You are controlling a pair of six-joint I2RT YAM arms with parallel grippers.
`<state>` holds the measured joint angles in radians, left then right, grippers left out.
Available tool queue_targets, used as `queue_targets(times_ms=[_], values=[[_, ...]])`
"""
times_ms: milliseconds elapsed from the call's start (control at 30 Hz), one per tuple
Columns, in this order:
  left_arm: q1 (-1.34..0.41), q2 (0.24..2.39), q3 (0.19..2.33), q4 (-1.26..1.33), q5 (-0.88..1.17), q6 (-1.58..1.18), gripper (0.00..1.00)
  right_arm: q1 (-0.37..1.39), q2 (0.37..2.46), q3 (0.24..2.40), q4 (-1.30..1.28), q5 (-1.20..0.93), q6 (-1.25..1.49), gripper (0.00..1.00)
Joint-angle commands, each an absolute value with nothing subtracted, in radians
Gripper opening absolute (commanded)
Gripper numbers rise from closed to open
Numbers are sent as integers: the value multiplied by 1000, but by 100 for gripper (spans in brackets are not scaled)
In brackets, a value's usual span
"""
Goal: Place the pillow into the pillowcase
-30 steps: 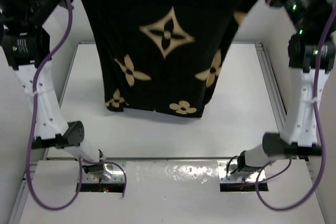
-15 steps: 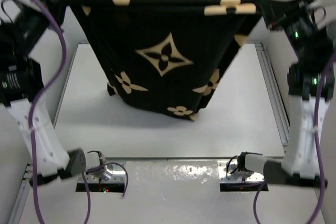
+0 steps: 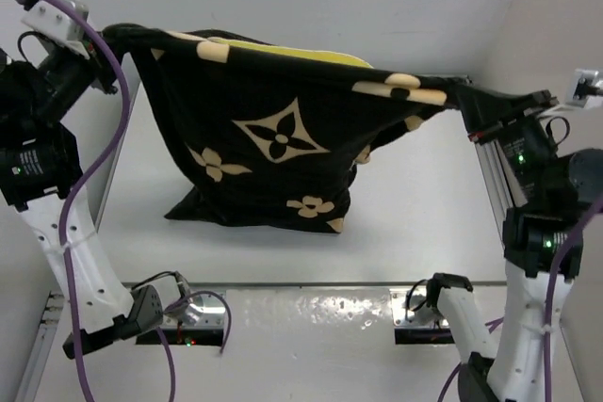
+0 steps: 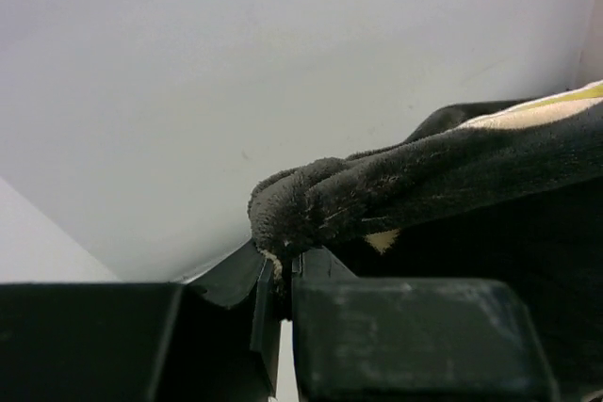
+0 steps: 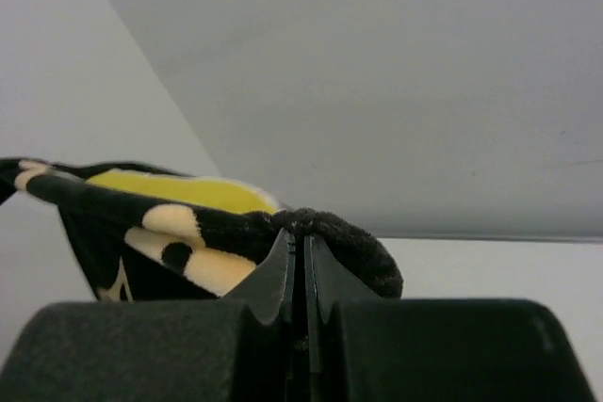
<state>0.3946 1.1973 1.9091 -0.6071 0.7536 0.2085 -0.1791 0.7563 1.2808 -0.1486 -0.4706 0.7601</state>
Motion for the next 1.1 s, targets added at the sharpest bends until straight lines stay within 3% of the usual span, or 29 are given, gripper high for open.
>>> queue_targets(times_ms=[0,67,133,167,200,267,300,333,400,433,500,633,667,767,900,1067], values=[[358,1371,1897,-670,552,275,0,-222,998,1347,-129,-314,718,0],[274,1487,2100,-675,476,246,0,-232,1170,1536,-121,-343,785,0],[223,1725,2327,-699,434,210,0,-264,1458,1882,-66,-357,889,0],[194,1884,2458,-716,398,195,0,-284,1559,2162,-52,-351,1064,0],[186,1940,2684,-709,370,177,0,-328,1773,2325,-46,-342,1174,0],[195,1921,2740,-552,312,105,0,-379,1937,2588,79,-327,1544,0],[213,1849,2582,-458,311,53,0,-429,1977,2647,172,-302,1642,0],[233,1773,2471,-243,322,31,0,-458,1944,2607,340,-304,1714,0],[299,1542,2238,-79,318,34,0,-556,1812,2344,426,-381,1726,0],[331,1484,2199,19,324,66,0,-584,1629,2225,477,-408,1644,0],[344,1349,2096,44,342,194,0,-639,1460,1886,494,-434,1570,0],[345,1238,1945,-192,515,314,0,-582,1214,1550,599,-601,1555,0],[348,1201,1901,-245,558,331,0,-551,1169,1350,632,-598,1554,0],[313,1103,1692,-415,716,463,0,-390,1004,1088,544,-552,1406,0],[244,1068,1609,-428,781,408,0,-116,939,1072,156,-468,1051,0],[135,1184,1744,-321,695,165,0,179,1023,1164,5,-405,839,0]])
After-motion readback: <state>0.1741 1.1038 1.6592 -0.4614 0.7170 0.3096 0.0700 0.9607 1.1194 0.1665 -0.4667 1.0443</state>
